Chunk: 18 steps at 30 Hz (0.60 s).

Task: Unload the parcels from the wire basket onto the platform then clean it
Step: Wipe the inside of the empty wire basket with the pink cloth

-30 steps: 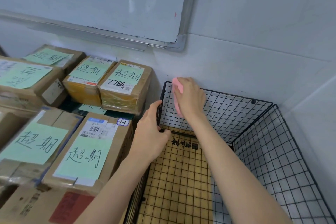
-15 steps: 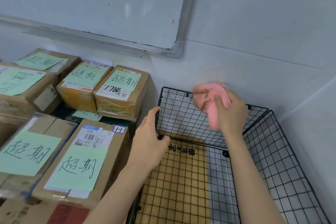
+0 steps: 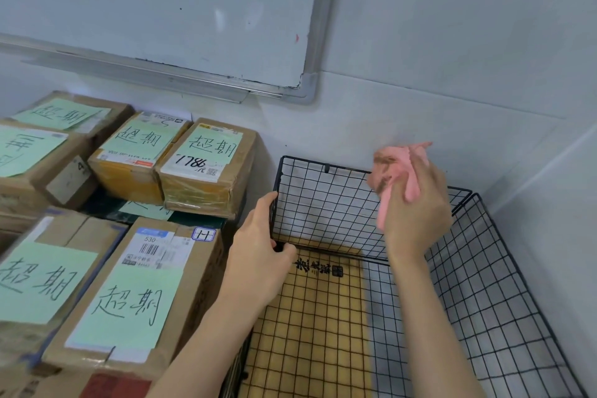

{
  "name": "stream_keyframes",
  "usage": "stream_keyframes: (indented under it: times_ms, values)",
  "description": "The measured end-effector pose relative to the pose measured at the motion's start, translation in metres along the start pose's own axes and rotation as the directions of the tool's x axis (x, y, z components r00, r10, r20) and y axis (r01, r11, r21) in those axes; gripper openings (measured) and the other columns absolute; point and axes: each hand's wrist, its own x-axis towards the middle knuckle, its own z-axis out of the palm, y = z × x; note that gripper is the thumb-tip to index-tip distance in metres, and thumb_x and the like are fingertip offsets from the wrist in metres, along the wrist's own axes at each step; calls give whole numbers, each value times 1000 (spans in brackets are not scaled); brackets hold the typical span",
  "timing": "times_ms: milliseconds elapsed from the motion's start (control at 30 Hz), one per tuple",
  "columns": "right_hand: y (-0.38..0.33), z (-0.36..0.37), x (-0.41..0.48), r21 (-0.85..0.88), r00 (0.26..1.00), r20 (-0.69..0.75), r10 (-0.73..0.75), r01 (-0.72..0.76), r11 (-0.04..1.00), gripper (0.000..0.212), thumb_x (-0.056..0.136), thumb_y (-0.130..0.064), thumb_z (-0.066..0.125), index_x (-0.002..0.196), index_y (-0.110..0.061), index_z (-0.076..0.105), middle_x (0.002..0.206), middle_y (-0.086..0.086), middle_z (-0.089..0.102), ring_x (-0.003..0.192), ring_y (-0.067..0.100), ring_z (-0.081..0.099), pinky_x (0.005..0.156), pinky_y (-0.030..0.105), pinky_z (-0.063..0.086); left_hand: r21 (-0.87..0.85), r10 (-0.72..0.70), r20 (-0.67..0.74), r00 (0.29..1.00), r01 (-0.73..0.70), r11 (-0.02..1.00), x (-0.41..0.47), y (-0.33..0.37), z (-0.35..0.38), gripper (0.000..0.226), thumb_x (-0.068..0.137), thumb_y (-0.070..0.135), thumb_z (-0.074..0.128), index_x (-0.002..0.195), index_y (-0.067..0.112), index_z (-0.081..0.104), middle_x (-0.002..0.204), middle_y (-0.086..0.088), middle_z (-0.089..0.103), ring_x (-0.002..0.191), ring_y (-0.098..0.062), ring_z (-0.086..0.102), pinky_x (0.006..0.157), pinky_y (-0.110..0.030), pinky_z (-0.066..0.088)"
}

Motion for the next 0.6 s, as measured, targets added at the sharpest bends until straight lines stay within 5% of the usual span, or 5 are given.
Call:
stream_keyframes:
  times_ms: [133, 233, 367, 500, 600]
  values:
    - [1, 33, -5, -22, 948, 280, -148, 160, 987, 33, 94, -26, 61, 127, -25, 66, 127, 0, 66, 71, 8, 61, 54, 8, 35, 13, 1, -1, 1000, -1, 1000, -1, 1, 0, 81, 84, 9, 68, 150, 34, 27, 119, 5, 58, 80, -6, 58, 70, -11, 43]
    - [1, 49, -12, -63, 883, 422, -207, 257, 964, 39, 98, -39, 51, 132, -23, 62, 132, 1, 62, 82, 24, 70, 60, 25, 52, 12, 3, -2, 1000, -3, 1000, -1, 3, -1, 81, 85, 8, 69, 150, 33, 27, 126, 6, 56, 82, -5, 57, 73, -13, 43]
    - [-3, 43, -13, -48, 882, 441, -165, 206, 977, 54, 102, -46, 21, 139, -23, 52, 135, 3, 57, 93, 25, 66, 64, 28, 49, 22, 6, -7, 1000, -6, 1000, 0, 3, 0, 81, 85, 9, 69, 150, 32, 27, 127, 6, 55, 81, -7, 57, 76, -18, 45]
    - [3, 38, -13, 82, 862, 503, -63, 25, 996, 39, 105, -24, 33, 143, -29, 36, 121, 6, 51, 72, 19, 62, 50, 18, 40, 31, 1, -2, 1000, -1, 1000, -1, 3, 0, 80, 84, 9, 68, 149, 32, 29, 123, 5, 57, 78, -7, 57, 73, -16, 42]
    - [5, 35, -12, 138, 870, 489, -59, -10, 990, 41, 102, -27, 45, 142, -31, 36, 135, -3, 48, 89, 13, 64, 66, 27, 51, 53, 3, -3, 1000, -3, 999, -1, 3, 0, 80, 84, 10, 68, 149, 32, 28, 122, 5, 57, 76, -6, 57, 69, -12, 40]
